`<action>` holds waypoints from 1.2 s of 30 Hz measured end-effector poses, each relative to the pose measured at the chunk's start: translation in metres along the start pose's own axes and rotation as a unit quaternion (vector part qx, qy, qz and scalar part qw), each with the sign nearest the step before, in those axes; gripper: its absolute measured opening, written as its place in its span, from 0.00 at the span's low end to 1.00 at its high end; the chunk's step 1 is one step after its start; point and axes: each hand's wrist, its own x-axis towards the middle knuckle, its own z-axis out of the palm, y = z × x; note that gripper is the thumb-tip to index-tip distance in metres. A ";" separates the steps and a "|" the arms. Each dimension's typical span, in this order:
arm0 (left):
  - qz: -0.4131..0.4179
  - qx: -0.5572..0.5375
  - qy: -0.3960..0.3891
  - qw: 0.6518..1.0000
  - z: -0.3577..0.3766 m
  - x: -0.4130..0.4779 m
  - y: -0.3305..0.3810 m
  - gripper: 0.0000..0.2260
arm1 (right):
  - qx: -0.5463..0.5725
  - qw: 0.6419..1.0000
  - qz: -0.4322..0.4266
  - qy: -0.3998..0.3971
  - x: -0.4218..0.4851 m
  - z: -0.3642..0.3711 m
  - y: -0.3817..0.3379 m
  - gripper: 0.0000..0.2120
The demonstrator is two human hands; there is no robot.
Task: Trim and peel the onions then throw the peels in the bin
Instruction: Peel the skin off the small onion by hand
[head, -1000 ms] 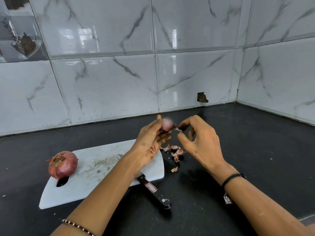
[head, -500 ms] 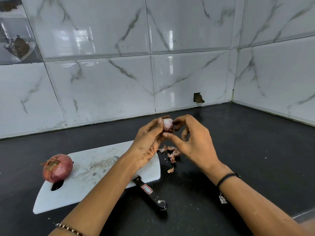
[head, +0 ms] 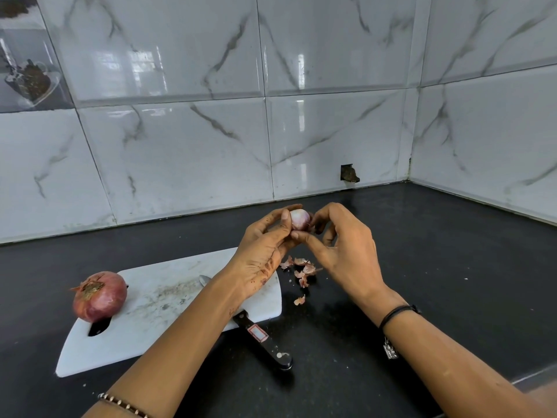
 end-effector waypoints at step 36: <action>0.005 0.095 0.042 0.995 -0.008 0.003 0.003 0.08 | 0.391 0.891 0.221 -0.073 0.001 0.004 0.006 0.13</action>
